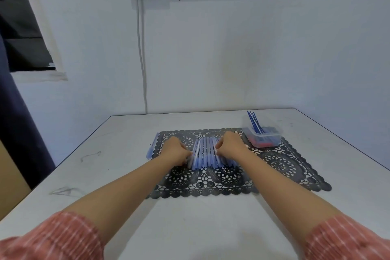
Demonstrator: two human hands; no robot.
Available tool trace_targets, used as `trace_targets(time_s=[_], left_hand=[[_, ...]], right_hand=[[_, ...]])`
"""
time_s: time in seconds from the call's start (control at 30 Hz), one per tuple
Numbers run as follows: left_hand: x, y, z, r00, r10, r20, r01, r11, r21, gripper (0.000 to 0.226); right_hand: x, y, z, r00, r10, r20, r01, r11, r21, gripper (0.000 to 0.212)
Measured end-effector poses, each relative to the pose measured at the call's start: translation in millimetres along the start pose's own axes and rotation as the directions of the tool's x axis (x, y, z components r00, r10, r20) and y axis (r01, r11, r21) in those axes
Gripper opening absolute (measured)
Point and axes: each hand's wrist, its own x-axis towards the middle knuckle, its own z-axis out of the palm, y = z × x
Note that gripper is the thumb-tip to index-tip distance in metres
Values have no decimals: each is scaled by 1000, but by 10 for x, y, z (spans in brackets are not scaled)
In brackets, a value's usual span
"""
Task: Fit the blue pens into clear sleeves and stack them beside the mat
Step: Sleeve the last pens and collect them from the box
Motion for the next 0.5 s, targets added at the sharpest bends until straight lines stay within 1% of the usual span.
trace_targets(time_s=[0.1,0.17,0.27,0.37,0.43,0.5], left_hand=[[54,-93,-69,983,82,-162,-68,994,90,31],[99,-161,-144,962,83,-260,-54,992,117,24],[180,-298,-296,933,17,-359,43,986,158,10],[289,-493,-423,923,-85,-376,176,960,216,27],[295,-576,-465,924,-135,-357,224,950,219,31],[258,-589,-476,917,-143,-373,237,947,219,31]], right_hand=[[-18,64,25,1000,-4,-25,6,998,69,13],[-56,99,21,997,-31,-70,40,991,131,18],[-115,149,-22,974,-60,-219,106,973,205,20],[-98,268,0,948,-40,-315,125,960,252,23],[-77,374,44,947,-14,-321,107,956,272,26],[-72,463,77,959,-11,-285,84,966,245,31]])
